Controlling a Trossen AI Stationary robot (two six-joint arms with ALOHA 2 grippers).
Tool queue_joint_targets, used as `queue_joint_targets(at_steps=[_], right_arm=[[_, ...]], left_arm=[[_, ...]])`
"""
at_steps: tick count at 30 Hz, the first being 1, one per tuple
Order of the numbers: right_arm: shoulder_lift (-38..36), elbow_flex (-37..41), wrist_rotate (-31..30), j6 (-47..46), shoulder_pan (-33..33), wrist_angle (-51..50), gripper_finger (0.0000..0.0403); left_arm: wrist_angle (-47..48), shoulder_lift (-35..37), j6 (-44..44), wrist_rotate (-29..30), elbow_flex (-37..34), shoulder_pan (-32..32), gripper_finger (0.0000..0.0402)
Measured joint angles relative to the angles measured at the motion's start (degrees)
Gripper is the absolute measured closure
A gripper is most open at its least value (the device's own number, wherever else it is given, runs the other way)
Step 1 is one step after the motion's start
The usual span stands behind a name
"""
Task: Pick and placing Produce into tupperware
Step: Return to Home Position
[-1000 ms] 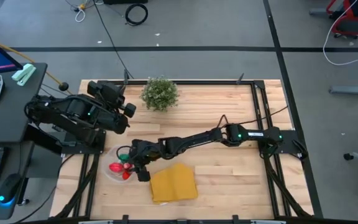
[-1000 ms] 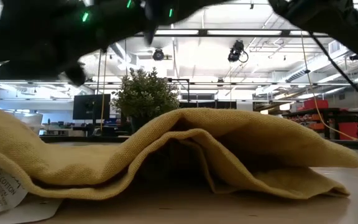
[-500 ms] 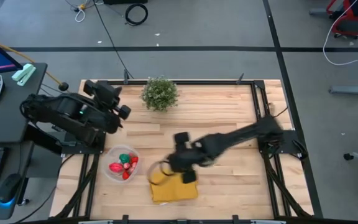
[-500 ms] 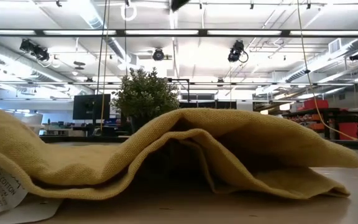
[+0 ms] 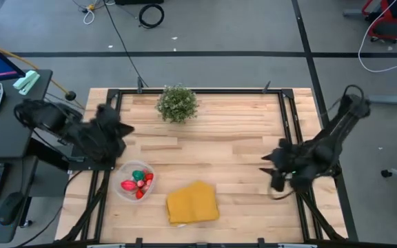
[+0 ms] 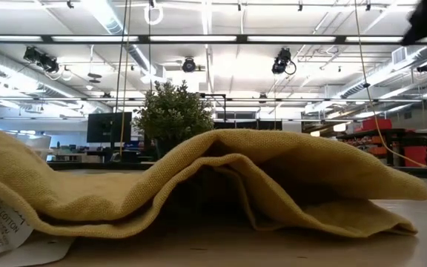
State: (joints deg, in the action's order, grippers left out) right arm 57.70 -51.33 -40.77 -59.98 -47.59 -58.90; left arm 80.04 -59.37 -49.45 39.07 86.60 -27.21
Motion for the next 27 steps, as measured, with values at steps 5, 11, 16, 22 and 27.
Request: queue_joint_targets(at_steps=[5, 11, 16, 22, 27], right_arm=[[-12.9, 11.0, -7.1, -8.7, -11.4, 5.1, 0.0189], [-19.1, 10.5, -17.7, -5.8, -18.6, 6.0, 0.0188], [-18.7, 10.4, -26.1, -0.4, -20.4, 6.9, 0.0188], [-14.7, 10.4, -22.3, 11.8, -20.4, 16.7, 0.0187], [-8.7, 10.4, -10.9, 37.7, -18.4, 37.6, 0.0186]], left_arm=[[-12.2, 0.4, 15.0, 6.3, -10.7, -5.6, 0.0379], [-17.9, 6.8, 12.7, 9.9, -19.9, -7.6, 0.0388], [-37.8, 15.6, 13.9, 11.5, -32.8, -8.8, 0.0386], [-84.0, 19.5, 32.7, -2.8, -54.3, -10.0, 0.0391], [-116.2, 15.5, 43.7, -12.2, -66.6, -8.7, 0.0388]])
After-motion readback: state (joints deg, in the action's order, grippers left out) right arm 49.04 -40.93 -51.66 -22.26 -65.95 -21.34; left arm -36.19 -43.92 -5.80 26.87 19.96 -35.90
